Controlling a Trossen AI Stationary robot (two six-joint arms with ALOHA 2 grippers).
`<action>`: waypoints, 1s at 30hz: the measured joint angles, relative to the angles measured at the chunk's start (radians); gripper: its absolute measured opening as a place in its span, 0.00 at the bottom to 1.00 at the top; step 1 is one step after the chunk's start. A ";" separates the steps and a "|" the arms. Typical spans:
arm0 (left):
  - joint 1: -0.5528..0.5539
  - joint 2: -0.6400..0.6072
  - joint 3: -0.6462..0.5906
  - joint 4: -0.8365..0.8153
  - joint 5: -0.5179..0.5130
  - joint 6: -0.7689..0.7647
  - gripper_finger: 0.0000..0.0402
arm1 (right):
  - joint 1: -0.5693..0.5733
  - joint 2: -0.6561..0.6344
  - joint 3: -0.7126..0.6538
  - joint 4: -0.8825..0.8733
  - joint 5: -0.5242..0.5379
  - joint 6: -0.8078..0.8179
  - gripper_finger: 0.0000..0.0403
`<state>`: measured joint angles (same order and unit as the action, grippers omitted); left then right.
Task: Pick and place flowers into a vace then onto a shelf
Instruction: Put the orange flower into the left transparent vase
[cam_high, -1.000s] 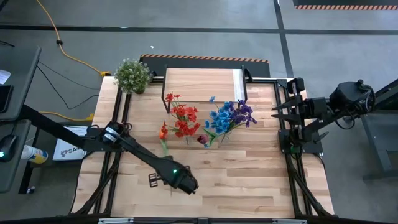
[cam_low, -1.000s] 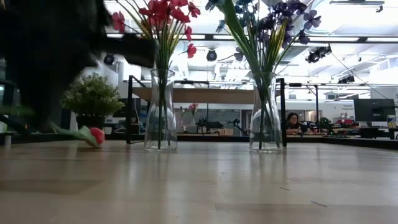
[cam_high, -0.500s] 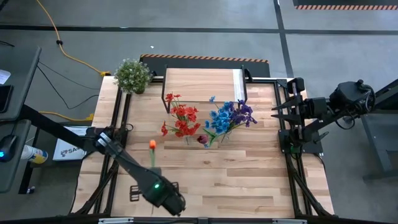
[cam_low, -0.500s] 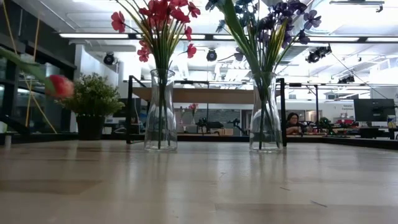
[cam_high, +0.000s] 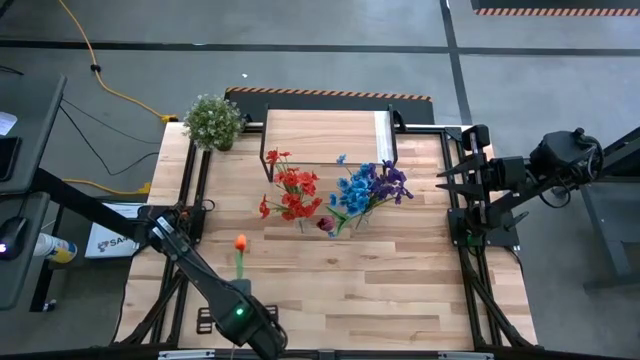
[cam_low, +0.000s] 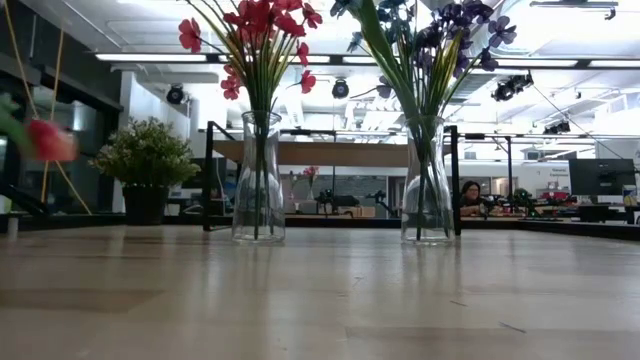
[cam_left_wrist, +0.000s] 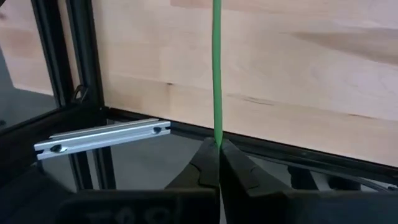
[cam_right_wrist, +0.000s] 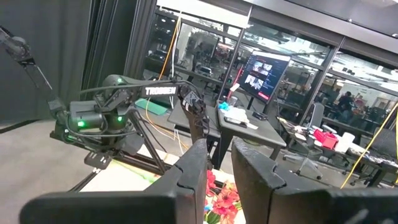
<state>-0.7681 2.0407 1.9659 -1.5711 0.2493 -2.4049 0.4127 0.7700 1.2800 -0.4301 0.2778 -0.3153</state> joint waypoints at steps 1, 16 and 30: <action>-0.001 0.000 0.000 0.000 -0.005 0.001 0.07 | 0.000 0.000 0.000 0.000 0.002 0.000 0.17; -0.012 0.000 0.000 0.000 -0.363 0.017 0.07 | 0.000 0.000 0.000 0.000 0.003 0.070 0.17; -0.020 -0.010 -0.018 0.000 -0.370 0.025 0.07 | 0.000 0.003 0.000 0.002 0.000 0.118 0.17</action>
<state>-0.7884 2.0302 1.9480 -1.5707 -0.1204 -2.3801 0.4129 0.7731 1.2800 -0.4286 0.2783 -0.1972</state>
